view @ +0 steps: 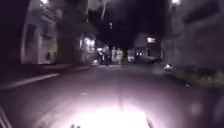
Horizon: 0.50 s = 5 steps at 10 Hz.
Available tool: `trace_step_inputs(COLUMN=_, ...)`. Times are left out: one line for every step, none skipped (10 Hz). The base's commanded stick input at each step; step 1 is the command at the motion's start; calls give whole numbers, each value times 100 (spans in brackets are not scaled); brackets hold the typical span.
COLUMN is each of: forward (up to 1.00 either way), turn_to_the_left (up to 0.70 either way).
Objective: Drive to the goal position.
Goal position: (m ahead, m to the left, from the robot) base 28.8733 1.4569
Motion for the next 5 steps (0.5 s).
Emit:
trace_step_inputs(forward=100, turn_to_the_left=0)
trace_step_inputs(forward=100, turn_to_the_left=0)
trace_step_inputs(forward=100, turn_to_the_left=0)
trace_step_inputs(forward=100, turn_to_the_left=-15)
trace_step_inputs(forward=100, turn_to_the_left=-27)
